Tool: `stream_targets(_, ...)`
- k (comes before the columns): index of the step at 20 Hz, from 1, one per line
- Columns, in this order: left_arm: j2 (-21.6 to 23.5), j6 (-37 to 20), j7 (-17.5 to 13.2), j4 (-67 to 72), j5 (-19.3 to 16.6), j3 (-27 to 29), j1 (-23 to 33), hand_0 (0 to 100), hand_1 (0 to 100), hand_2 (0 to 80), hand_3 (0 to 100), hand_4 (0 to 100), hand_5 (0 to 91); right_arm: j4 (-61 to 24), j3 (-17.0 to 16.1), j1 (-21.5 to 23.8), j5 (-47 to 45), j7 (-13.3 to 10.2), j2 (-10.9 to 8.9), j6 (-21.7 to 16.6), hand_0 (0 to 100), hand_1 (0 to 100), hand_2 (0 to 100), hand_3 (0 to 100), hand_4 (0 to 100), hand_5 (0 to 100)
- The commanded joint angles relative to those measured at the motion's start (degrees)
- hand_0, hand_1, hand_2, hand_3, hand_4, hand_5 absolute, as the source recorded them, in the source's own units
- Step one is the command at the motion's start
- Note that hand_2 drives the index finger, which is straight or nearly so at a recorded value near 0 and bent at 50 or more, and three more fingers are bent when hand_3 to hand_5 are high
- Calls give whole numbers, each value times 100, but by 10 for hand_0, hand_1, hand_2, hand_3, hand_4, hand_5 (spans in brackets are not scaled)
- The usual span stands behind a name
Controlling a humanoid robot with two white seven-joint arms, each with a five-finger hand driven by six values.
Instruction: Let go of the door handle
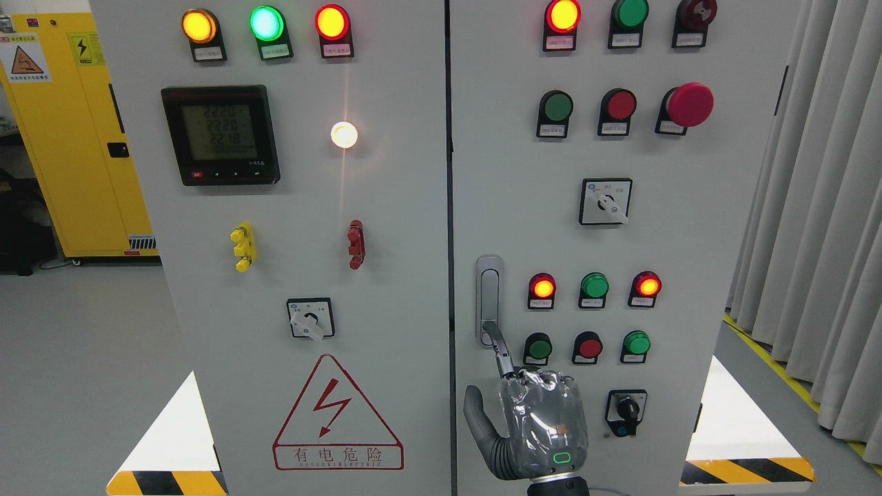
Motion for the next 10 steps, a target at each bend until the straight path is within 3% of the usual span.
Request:
stream_targets(1, -6, 5, 1, -88, 0, 0, 0, 120, 556, 0, 0, 0, 0, 23, -5, 8, -6, 49, 6, 3, 672, 386, 60, 1000, 1000, 1000)
stream_targets(10, 2, 5, 1, -88, 0, 0, 0, 120, 556, 0, 0, 0, 0, 23, 4, 8, -6, 111, 6, 3, 681, 387, 77, 1000, 1000, 1000)
